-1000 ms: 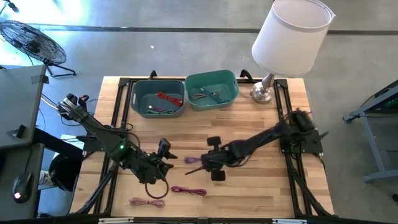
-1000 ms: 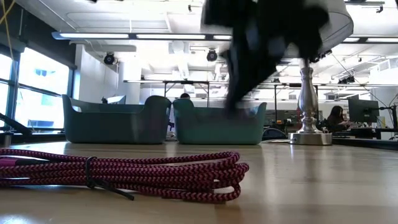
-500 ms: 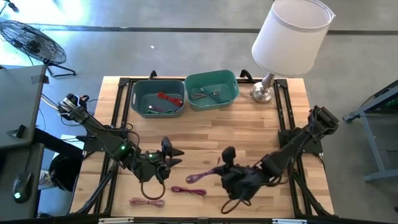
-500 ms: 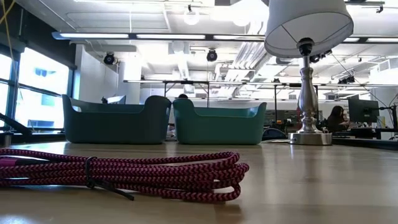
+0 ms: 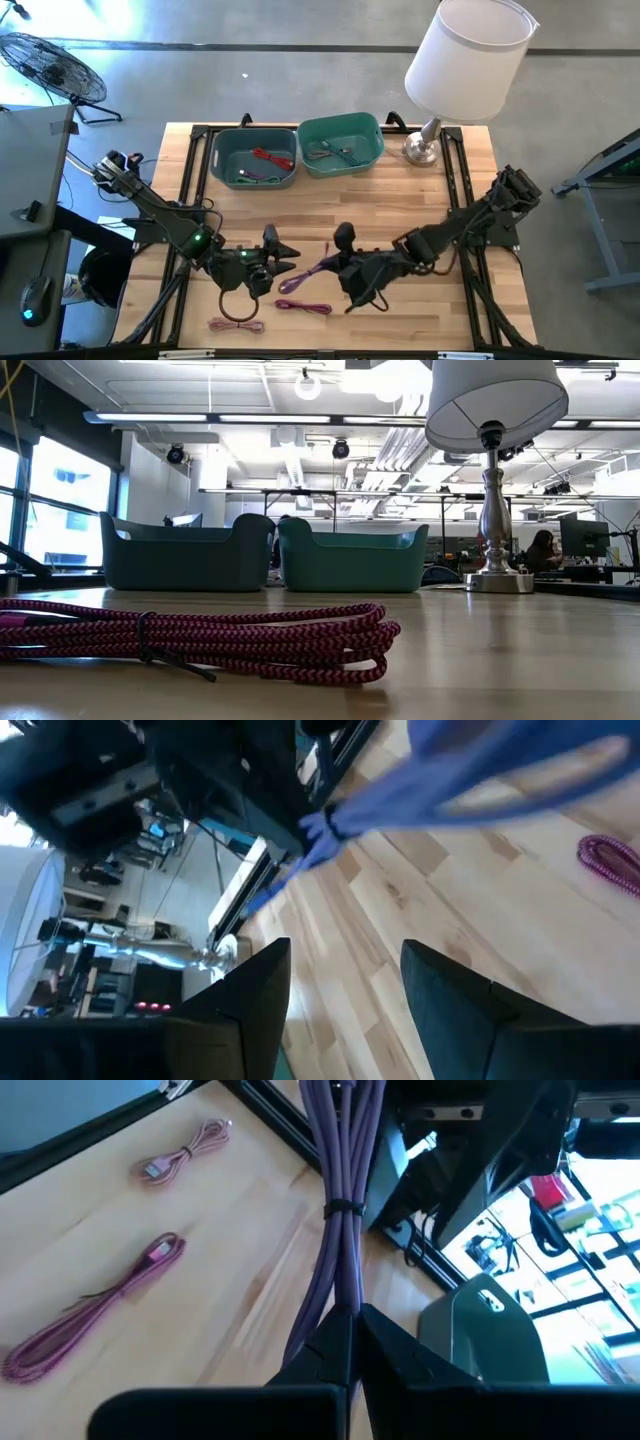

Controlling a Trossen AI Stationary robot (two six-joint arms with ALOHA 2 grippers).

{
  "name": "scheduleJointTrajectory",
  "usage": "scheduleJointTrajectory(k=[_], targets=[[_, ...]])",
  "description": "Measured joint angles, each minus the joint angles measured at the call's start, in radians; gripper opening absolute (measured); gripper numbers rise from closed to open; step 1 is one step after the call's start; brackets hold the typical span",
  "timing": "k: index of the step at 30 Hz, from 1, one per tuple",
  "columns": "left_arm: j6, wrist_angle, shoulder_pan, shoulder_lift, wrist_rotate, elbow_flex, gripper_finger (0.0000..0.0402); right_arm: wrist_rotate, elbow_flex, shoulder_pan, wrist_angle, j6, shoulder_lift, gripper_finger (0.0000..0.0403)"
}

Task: Pick & Place USB Port
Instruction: Put the purple charger cable into the blue bin

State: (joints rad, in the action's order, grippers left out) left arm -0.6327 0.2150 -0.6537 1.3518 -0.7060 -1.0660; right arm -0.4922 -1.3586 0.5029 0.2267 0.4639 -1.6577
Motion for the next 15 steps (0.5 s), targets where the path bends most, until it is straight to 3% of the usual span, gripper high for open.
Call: scheduleJointTrajectory(k=[15], targets=[[-0.057,-0.063,0.0,0.0,0.065,0.0,0.0181,0.174,-0.001,-0.138,-0.034,0.035,-0.009,0.0]])
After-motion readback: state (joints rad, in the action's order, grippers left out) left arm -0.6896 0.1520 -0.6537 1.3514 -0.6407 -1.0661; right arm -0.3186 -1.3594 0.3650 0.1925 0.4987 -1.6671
